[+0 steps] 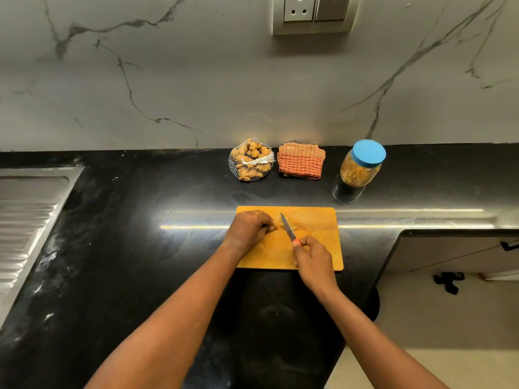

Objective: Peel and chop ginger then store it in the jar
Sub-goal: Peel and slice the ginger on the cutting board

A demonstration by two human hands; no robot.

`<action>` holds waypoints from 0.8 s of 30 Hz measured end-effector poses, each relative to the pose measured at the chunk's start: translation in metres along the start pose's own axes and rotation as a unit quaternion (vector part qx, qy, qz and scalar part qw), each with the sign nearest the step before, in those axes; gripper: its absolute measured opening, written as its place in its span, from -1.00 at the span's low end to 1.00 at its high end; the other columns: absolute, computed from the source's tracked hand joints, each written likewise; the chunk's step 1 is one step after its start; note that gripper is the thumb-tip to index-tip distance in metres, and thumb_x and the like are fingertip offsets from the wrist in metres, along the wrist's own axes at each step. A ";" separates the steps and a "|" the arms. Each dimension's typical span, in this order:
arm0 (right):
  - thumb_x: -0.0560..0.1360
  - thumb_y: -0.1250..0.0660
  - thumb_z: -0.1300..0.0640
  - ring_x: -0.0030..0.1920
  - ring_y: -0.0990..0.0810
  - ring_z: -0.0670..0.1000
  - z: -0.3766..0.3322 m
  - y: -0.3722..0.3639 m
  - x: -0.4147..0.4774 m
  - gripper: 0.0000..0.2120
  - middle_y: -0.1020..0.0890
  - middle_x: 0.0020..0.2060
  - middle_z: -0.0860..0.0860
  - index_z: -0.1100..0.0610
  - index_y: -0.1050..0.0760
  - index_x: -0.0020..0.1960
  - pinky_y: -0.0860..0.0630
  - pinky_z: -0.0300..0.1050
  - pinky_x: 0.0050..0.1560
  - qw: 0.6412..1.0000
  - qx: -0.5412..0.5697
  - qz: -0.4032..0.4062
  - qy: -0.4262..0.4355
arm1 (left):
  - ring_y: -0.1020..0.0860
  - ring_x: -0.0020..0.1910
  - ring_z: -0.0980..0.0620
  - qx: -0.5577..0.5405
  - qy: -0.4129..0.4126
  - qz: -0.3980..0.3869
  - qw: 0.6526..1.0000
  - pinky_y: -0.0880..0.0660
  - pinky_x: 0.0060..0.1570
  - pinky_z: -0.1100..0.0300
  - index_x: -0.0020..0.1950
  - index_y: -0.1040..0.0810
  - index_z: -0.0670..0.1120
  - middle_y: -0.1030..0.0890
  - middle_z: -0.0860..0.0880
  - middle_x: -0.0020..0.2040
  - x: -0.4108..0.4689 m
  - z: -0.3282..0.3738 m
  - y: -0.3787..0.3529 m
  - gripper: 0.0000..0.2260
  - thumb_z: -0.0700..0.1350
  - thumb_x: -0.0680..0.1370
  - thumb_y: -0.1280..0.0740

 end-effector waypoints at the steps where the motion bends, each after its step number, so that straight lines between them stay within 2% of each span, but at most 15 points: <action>1: 0.64 -0.22 -0.01 -0.37 -0.48 -0.05 -0.005 0.002 0.000 -0.85 -0.58 -0.30 0.00 0.04 -0.50 0.01 -0.39 -0.12 -0.36 0.997 -0.051 0.021 0.052 | -0.64 -0.05 0.03 0.000 0.001 0.000 1.000 -0.56 0.03 0.18 -0.03 -0.72 -0.11 -0.71 -0.03 -0.03 0.000 0.000 0.000 -0.88 -0.22 0.45 -0.47; 4: 0.65 -0.23 0.05 -0.40 -0.51 -0.05 -0.015 0.001 -0.004 -0.92 -0.56 -0.35 -0.01 0.04 -0.45 0.07 -0.41 -0.07 -0.41 0.980 -0.125 0.039 0.150 | -0.66 -0.10 0.01 -0.011 -0.001 0.007 1.000 -0.60 -0.04 0.14 -0.08 -0.72 -0.11 -0.71 -0.03 -0.08 -0.001 -0.002 0.000 -0.89 -0.24 0.42 -0.50; 7: 0.65 -0.22 0.07 -0.41 -0.54 -0.02 -0.018 -0.005 -0.005 -0.90 -0.56 -0.36 -0.01 0.06 -0.43 0.12 -0.49 -0.02 -0.41 0.966 -0.172 0.040 0.188 | -0.66 -0.10 -0.01 -0.011 -0.006 0.010 1.000 -0.60 -0.04 0.13 -0.08 -0.72 -0.12 -0.71 -0.04 -0.08 -0.001 -0.001 0.000 -0.90 -0.23 0.42 -0.50; 13: 0.65 -0.19 0.04 -0.39 -0.54 -0.01 -0.015 -0.010 -0.005 -0.84 -0.56 -0.32 0.00 0.08 -0.40 0.18 -0.54 -0.04 -0.42 0.952 -0.233 0.047 0.195 | -0.66 -0.09 -0.02 -0.006 -0.021 0.018 1.000 -0.59 -0.04 0.14 -0.07 -0.72 -0.14 -0.71 -0.05 -0.06 -0.001 0.003 0.002 -0.90 -0.22 0.43 -0.49; 24: 0.66 -0.17 0.07 -0.41 -0.52 0.00 -0.010 -0.017 -0.011 -0.88 -0.54 -0.34 0.02 0.10 -0.38 0.13 -0.43 -0.14 -0.47 0.950 -0.241 0.042 0.192 | -0.66 -0.12 -0.04 0.031 -0.053 0.011 0.998 -0.62 -0.12 0.06 -0.05 -0.71 -0.13 -0.71 -0.05 -0.07 0.000 0.000 -0.002 -0.89 -0.19 0.44 -0.48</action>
Point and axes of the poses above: each hand's wrist, its own x-axis towards the middle knuckle, its own y-axis out of the back of the hand, z = x × y, the point moved 5 cm from there along x, towards the middle knuckle
